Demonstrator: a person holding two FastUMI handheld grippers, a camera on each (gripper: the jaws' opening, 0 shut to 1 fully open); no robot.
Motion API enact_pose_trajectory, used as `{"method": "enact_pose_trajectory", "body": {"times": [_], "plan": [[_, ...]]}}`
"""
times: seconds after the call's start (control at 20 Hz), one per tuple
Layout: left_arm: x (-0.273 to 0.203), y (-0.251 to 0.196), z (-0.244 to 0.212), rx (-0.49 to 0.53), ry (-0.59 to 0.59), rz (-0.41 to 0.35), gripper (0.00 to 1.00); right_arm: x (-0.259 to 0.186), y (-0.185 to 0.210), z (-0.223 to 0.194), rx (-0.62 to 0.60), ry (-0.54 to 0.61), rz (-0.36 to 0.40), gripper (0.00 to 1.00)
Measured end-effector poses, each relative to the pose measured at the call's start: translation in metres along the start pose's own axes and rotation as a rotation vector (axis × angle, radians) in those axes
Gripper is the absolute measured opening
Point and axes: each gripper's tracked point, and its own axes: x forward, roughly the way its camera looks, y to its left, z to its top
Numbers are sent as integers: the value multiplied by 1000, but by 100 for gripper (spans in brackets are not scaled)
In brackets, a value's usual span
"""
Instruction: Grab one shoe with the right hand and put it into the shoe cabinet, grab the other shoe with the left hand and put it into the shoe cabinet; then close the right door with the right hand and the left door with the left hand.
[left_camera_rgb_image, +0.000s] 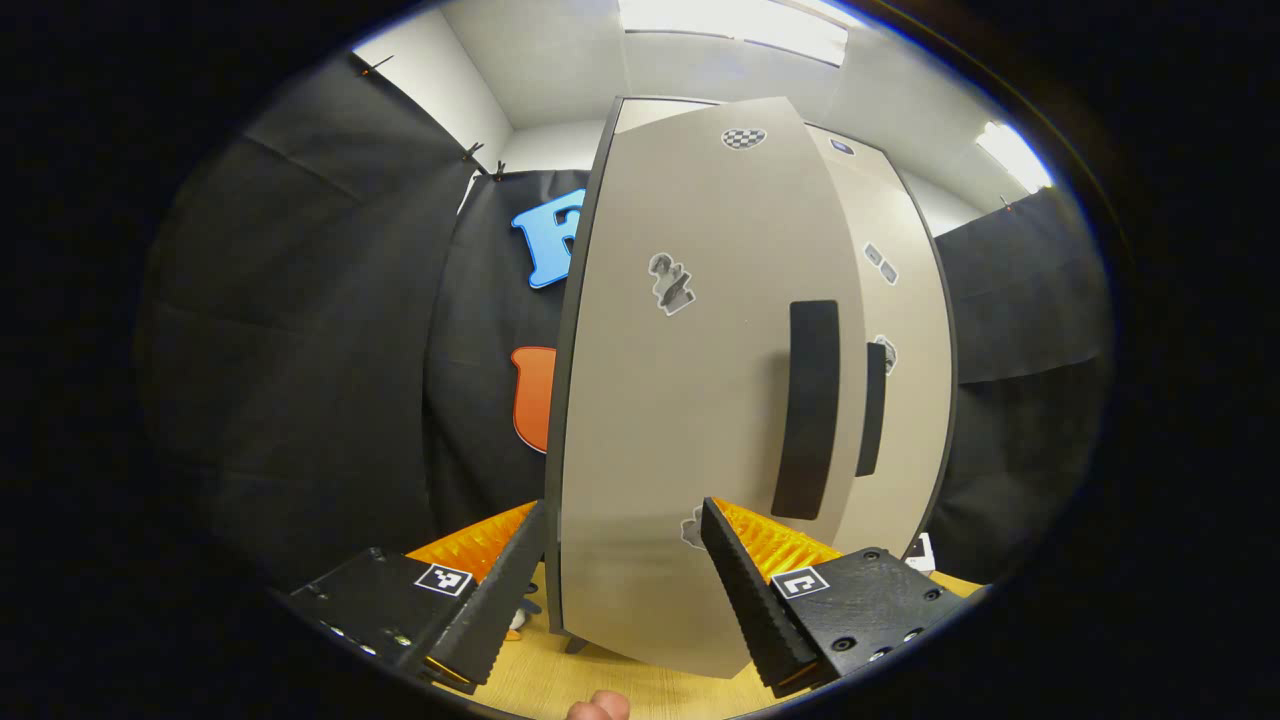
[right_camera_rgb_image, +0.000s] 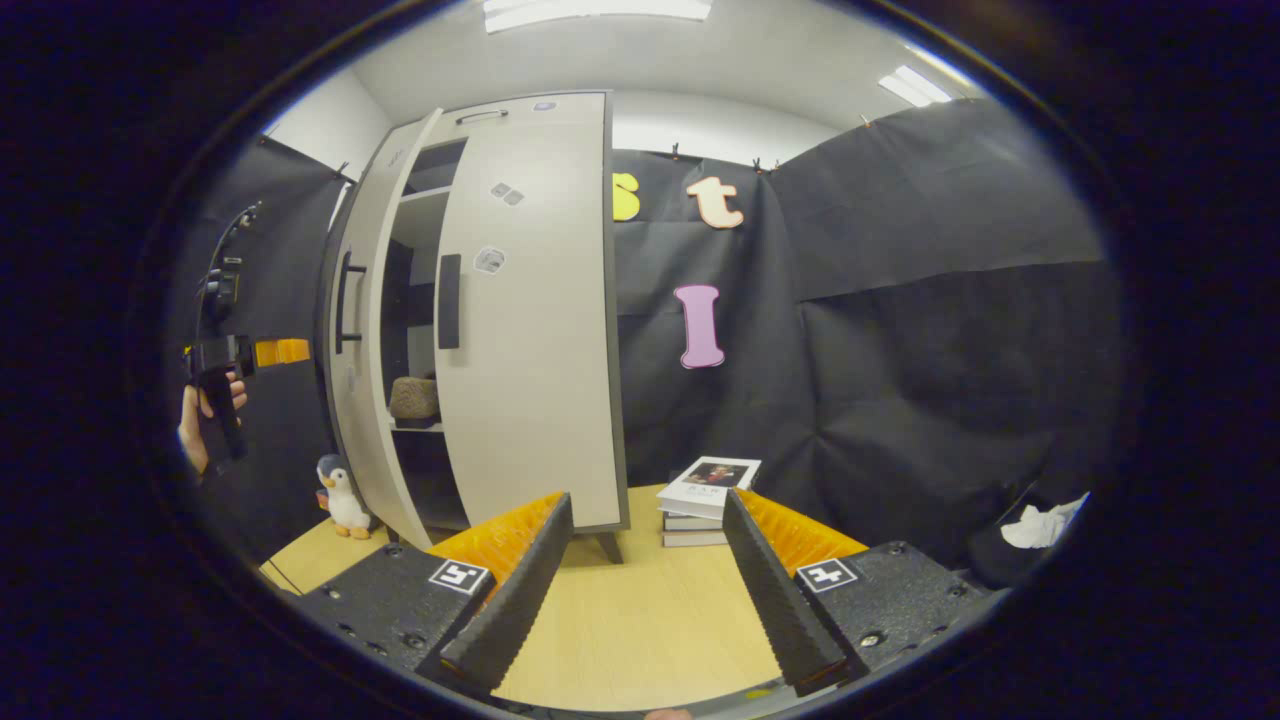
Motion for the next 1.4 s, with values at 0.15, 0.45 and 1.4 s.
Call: {"method": "enact_pose_trajectory", "body": {"times": [0.15, 0.45, 1.4], "plan": [[-20, -1, 0, 15, -7, 2, 93, 0, 11, 1, -7, -1, 30, 97], [-69, -8, -12, 66, -13, 10, 92, 1, 41, 0, -19, 2, 103, 97], [-146, -36, -96, 32, 31, 1, 93, -17, 73, -25, -18, 34, 185, 97]]}}
